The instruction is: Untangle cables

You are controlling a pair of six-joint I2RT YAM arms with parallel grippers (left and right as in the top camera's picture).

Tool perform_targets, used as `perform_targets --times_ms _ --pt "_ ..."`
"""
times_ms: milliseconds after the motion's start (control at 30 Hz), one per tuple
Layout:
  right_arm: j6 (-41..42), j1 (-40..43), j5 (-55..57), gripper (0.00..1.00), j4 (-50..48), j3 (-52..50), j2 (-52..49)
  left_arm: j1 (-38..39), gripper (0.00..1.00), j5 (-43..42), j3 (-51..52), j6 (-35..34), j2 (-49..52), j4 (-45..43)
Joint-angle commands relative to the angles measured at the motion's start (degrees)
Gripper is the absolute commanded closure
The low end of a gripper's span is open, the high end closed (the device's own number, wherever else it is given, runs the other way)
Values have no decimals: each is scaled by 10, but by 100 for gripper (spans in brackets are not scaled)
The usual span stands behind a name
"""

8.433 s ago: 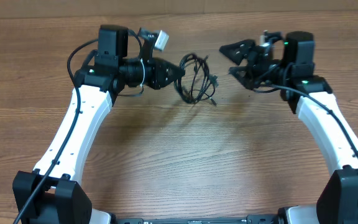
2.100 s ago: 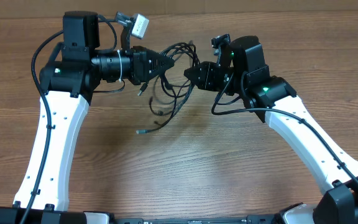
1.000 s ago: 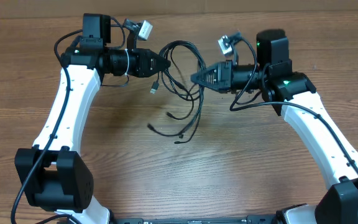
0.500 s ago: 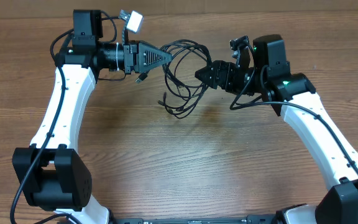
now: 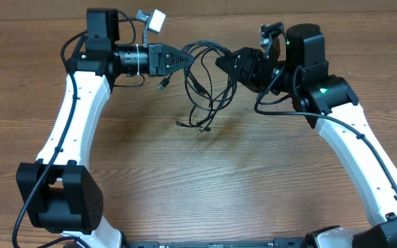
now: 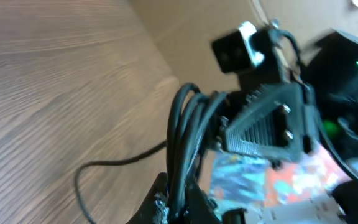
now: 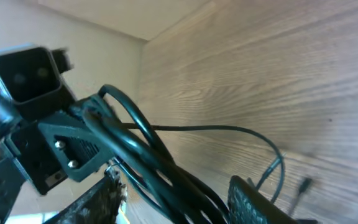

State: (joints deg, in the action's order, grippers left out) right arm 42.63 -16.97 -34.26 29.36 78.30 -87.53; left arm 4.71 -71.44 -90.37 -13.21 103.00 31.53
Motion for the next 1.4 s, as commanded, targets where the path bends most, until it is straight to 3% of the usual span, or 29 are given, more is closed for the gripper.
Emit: perform_targets --times_ms 0,133,267,533,700,800,867,1167,1300,1367 --pt "23 16 127 41 53 13 9 6 96 69 -8 -36 0 0" --pt "12 63 173 28 104 13 14 6 96 122 -8 -34 0 22" --pt "-43 68 20 26 32 13 19 6 96 127 -8 -27 0 30" --pt "83 -22 51 39 -22 13 -29 33 96 44 -8 -67 0 28" --pt "110 -33 54 42 -63 13 -49 40 96 38 -8 -71 0 28" --pt "128 -33 68 50 -65 13 -57 40 96 26 -8 -79 0 25" --pt "131 -33 68 55 -68 13 -65 40 96 23 -8 -83 0 25" --pt "123 -51 61 56 -115 13 -114 49 96 -66 -8 -83 0 5" --pt "65 -52 47 64 -179 13 -123 49 96 -99 -8 -83 0 -15" --pt "48 -51 24 73 -214 13 -123 49 96 -99 -8 -83 0 -16"
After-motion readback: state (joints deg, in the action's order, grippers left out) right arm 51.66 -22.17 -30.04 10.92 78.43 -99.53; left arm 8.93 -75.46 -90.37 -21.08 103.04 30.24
